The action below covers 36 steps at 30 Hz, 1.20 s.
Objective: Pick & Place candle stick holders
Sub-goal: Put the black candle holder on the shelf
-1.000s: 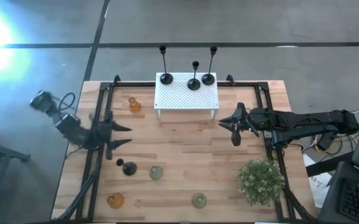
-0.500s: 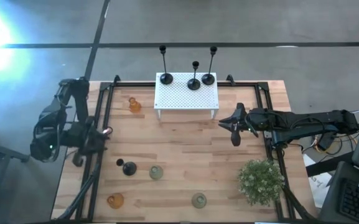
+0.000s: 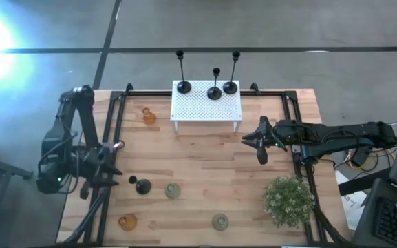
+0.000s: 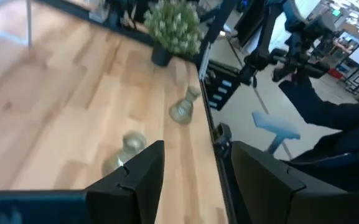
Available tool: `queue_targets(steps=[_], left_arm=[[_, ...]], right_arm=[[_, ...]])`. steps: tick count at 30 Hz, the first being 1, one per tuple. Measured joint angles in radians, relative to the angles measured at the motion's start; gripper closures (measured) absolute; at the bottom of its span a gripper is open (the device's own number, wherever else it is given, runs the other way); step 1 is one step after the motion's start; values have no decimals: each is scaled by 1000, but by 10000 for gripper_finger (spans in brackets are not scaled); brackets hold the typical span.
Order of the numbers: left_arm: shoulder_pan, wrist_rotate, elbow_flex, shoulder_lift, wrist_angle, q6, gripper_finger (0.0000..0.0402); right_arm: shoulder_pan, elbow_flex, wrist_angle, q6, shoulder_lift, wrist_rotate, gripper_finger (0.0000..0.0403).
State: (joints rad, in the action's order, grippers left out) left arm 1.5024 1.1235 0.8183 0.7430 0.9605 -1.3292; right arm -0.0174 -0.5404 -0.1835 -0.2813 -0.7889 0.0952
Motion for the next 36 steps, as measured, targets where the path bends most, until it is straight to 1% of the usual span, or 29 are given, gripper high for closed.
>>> queue_targets(steps=[7, 12, 18, 22, 24, 30, 36], left_arm=[[0, -63, -4, 51, 3, -194, 210], [-1, -123, -6, 76, 38, -318, 210], [-2, -257, -6, 119, 144, -444, 210], [-2, -343, -36, 148, 157, -482, 210], [-2, -357, -56, 162, 155, -512, 209], [-14, -358, -145, 178, 154, -564, 209], [-41, -357, -246, 172, 47, -559, 209]], right_arm=[[0, 0, -19, 4, 0, 0, 335], [0, 0, -48, 4, 1, 0, 335], [0, 0, -49, 12, 1, 1, 335], [0, 0, -49, 20, 1, 1, 335], [0, 0, -48, 23, 1, 1, 335], [0, 0, -48, 31, 1, 1, 335], [0, 0, -47, 31, 1, 2, 335]])
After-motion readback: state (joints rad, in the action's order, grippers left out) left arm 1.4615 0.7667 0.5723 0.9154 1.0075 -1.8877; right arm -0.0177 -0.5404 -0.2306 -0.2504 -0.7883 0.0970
